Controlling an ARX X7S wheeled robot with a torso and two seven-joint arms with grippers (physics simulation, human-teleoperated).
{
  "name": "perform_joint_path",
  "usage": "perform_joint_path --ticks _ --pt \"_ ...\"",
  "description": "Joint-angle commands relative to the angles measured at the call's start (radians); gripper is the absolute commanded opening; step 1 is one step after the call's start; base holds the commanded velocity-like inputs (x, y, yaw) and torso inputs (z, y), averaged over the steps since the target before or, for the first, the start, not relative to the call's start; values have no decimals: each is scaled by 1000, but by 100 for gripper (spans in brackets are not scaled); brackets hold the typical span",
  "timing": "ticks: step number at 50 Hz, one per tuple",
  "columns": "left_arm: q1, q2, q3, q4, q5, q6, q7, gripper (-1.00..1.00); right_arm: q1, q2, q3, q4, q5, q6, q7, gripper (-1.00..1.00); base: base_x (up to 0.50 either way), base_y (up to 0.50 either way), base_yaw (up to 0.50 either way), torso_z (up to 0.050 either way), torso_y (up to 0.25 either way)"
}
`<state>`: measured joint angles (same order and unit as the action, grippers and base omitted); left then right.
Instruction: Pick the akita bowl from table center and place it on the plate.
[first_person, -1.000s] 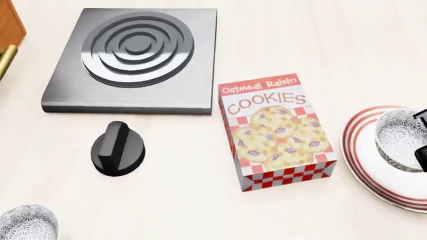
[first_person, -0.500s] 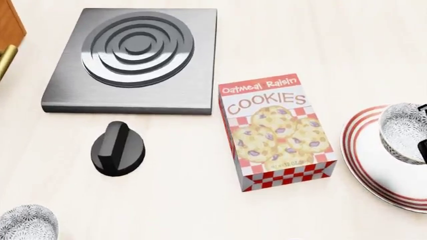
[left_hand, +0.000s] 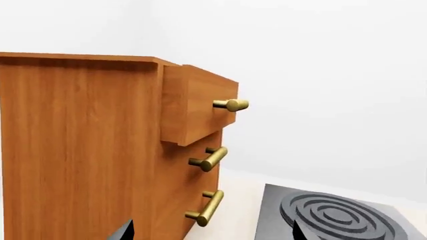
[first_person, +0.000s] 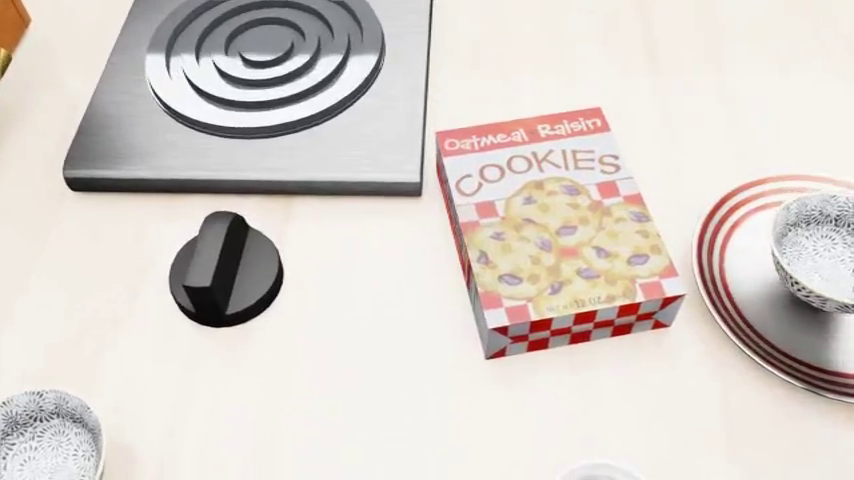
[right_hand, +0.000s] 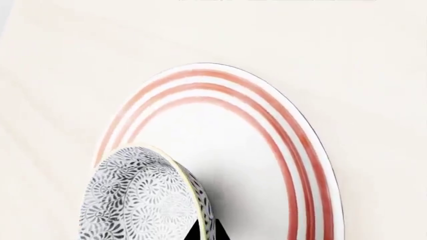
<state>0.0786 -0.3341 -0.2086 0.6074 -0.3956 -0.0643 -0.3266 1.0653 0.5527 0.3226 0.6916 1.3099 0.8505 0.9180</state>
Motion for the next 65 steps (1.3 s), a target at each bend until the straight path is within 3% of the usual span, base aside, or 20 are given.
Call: perform_joint_path --ticks 1,32,33,45,54,65 --pt "0 -2 0 -4 -9 -2 -4 100 14 6 9 1 1 -19 -10 -100 0 0 0 0 0" --pt "2 -16 8 6 -13 -6 -11 100 46 -3 -25 97 -53 -82 -83 -100 0 0 0 0 0" --pt "2 -16 8 6 -13 -5 -11 100 44 -3 -23 94 -52 -83 -83 100 0 0 0 0 0" --pt "4 -18 10 6 -13 -3 -14 100 2 -17 48 4 -2 -129 -87 100 0 0 0 0 0" --pt "8 -20 10 10 -15 -2 -18 100 -97 -94 211 -268 107 -246 -95 100 0 0 0 0 0" --pt "11 -23 5 13 -22 -1 -21 100 -144 -119 207 -535 139 -223 -74 100 0 0 0 0 0"
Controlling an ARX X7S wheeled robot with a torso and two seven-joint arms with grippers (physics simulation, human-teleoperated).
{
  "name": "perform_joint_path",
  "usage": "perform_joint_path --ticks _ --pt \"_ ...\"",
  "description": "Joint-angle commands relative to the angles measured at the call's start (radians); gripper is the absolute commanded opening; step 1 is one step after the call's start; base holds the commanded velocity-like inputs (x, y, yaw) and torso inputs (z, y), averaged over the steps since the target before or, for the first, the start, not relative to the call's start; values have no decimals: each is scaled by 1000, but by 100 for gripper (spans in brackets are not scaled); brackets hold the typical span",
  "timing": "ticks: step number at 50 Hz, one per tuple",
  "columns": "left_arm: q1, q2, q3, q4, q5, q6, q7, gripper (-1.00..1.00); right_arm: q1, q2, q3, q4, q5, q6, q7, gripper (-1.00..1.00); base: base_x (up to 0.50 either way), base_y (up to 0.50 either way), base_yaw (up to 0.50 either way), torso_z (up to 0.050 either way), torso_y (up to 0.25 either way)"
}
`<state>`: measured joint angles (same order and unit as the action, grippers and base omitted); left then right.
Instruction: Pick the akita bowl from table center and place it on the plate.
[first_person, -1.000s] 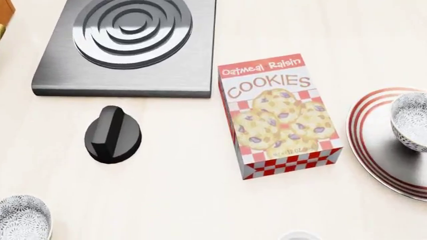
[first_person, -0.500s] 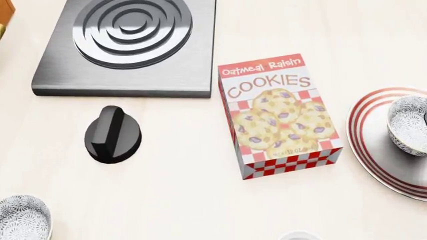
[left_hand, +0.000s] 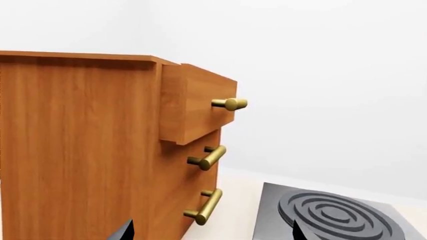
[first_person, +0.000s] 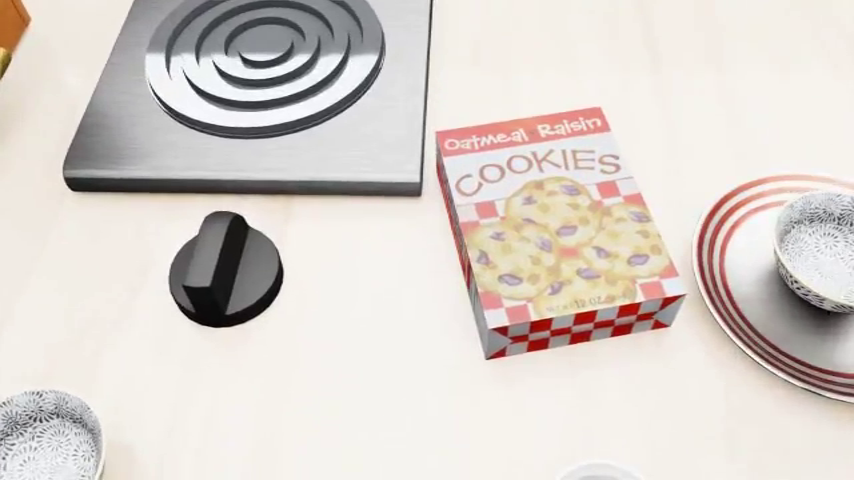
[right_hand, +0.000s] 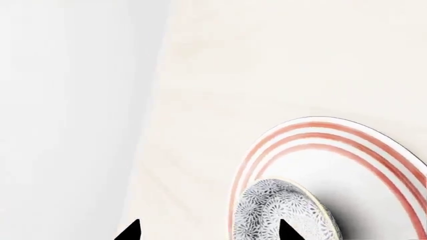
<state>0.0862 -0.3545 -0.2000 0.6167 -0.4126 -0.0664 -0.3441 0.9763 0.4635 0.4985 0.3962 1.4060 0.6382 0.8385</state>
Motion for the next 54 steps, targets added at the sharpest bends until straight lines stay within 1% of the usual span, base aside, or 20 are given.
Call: perform_joint_path --ticks 1,7,11,22,35,47,54 --pt "4 -3 -3 5 -6 1 -4 100 -69 -27 21 -292 40 -2 2 100 0 0 0 0 0" --pt "-2 -4 3 2 -3 -1 -6 100 -104 -20 15 -460 59 22 6 100 0 0 0 0 0" --pt "-6 -6 7 2 -2 -3 -8 100 -116 -15 14 -533 76 34 13 100 0 0 0 0 0" --pt "-9 -10 7 2 -6 -4 -11 100 -120 -11 3 -653 124 60 37 100 0 0 0 0 0" --pt "-4 -13 8 8 -9 0 -14 100 -127 4 -5 -779 192 89 69 100 0 0 0 0 0" --pt "2 -13 13 6 -3 9 -14 100 -128 31 8 -820 240 99 96 100 0 0 0 0 0" --pt "3 -15 12 4 -4 15 -13 100 -141 30 11 -842 255 100 97 100 0 0 0 0 0"
